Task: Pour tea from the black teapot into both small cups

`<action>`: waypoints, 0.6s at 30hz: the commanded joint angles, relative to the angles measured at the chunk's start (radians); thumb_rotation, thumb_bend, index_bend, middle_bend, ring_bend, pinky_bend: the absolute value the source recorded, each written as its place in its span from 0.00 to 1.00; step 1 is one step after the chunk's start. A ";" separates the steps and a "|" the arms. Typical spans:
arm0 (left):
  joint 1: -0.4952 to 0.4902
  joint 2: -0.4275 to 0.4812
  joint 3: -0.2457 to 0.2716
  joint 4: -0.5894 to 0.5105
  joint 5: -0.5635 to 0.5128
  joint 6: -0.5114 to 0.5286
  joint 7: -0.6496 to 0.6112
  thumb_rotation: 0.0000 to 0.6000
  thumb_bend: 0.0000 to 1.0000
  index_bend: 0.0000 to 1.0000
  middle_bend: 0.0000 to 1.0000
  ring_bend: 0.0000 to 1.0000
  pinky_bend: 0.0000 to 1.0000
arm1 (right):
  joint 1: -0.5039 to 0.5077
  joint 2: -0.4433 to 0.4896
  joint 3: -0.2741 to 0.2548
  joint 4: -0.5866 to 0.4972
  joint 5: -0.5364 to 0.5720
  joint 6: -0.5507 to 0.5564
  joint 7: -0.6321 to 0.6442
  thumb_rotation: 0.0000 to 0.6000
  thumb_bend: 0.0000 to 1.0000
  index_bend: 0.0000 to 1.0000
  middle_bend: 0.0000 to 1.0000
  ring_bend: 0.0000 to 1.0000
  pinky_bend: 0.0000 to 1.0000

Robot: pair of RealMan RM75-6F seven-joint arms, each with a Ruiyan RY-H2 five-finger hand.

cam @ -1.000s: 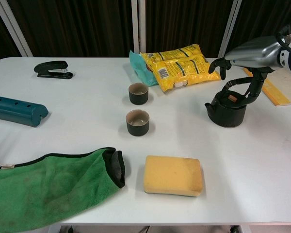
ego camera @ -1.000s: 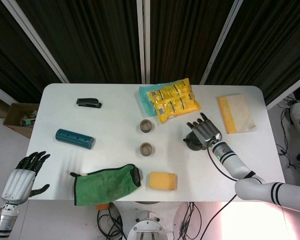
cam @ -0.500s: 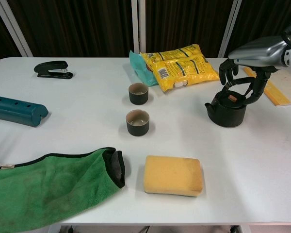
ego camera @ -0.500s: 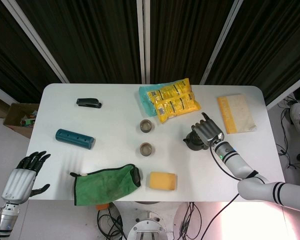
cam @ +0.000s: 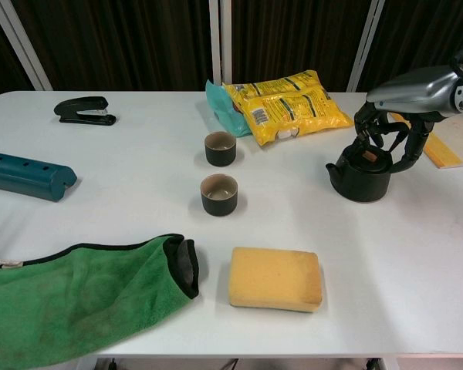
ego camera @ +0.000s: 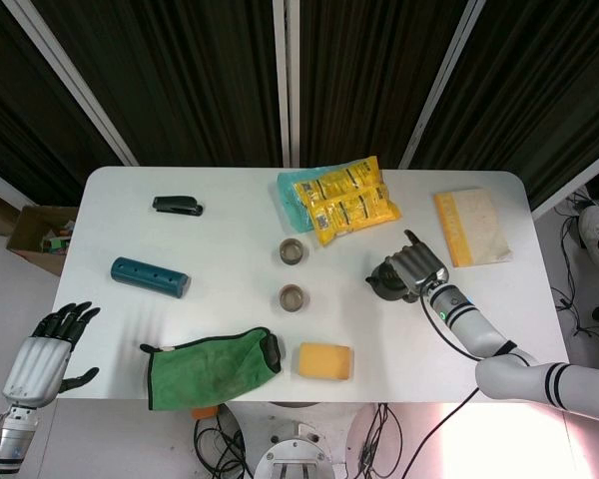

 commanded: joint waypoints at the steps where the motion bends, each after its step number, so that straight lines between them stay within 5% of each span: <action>1: -0.001 0.000 0.000 0.002 -0.001 -0.001 -0.002 1.00 0.07 0.15 0.12 0.11 0.22 | 0.004 -0.003 -0.004 0.005 0.008 -0.013 0.014 1.00 0.13 0.47 0.49 0.37 0.00; 18: 0.001 -0.001 -0.001 0.006 -0.004 0.001 -0.008 1.00 0.07 0.15 0.12 0.11 0.22 | 0.028 0.002 -0.029 0.000 0.043 -0.033 0.043 1.00 0.13 0.57 0.59 0.46 0.00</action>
